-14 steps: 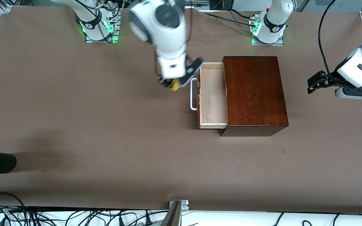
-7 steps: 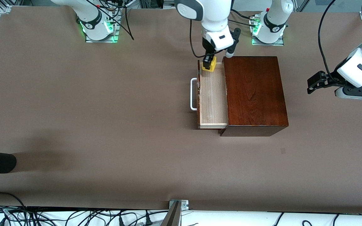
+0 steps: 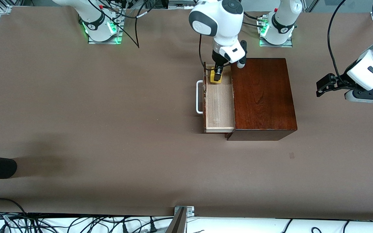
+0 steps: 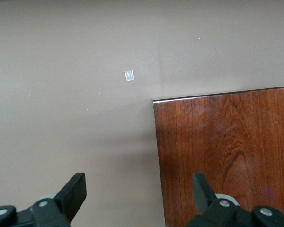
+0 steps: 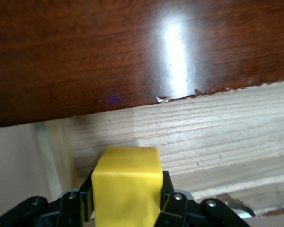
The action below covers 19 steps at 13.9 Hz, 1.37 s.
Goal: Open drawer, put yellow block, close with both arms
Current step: 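Lower the cube into the drawer and open the right gripper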
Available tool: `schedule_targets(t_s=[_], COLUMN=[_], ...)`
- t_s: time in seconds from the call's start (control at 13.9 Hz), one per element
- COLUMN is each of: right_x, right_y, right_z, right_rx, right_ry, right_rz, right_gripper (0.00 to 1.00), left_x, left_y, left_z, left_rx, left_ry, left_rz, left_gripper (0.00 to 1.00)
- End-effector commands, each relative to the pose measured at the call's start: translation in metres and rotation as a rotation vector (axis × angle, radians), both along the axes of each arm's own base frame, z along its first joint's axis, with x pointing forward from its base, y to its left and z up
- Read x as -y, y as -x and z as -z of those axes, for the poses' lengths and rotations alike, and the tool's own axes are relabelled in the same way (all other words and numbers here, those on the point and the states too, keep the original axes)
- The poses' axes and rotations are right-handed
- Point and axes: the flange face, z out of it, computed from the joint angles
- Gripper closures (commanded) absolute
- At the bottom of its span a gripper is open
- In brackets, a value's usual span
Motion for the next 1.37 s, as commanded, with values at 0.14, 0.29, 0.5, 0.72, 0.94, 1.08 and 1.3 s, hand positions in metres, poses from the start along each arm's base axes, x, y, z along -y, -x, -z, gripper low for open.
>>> schedule_targets(t_s=[0.14, 0.29, 0.5, 0.72, 0.94, 1.08, 1.3], right_x=[-0.005, -0.001, 0.008, 0.015, 0.016, 0.02, 0.033], right_y=[-0.016, -0.027, -0.042, -0.055, -0.058, -0.063, -0.08], right_z=[0.024, 0.034, 0.033, 0.03, 0.026, 0.021, -0.025], right_rx=[0.029, 0.048, 0.047, 0.052, 0.057, 0.047, 0.021], right_ry=[0.001, 0.009, 0.013, 0.011, -0.002, -0.01, -0.098], right_rz=[-0.082, -0.109, -0.129, -0.139, -0.136, -0.117, -0.048], right_gripper=[1.0, 1.0, 1.0, 1.0, 0.74, 0.0, 0.0], left_x=[0.003, 0.003, 0.003, 0.003, 0.005, 0.011, 0.02], left_y=[-0.004, -0.004, -0.004, -0.004, -0.004, -0.003, 0.0], left_z=[-0.006, -0.005, -0.006, -0.006, -0.006, -0.006, -0.008], left_rx=[0.005, 0.005, 0.006, 0.006, 0.006, 0.006, 0.0], left_ry=[0.015, 0.015, 0.015, 0.015, 0.015, 0.016, 0.016], left_rz=[-0.001, -0.001, -0.001, -0.001, 0.0, 0.011, 0.036], left_gripper=[0.0, 0.0, 0.0, 0.0, 0.0, 0.0, 0.0])
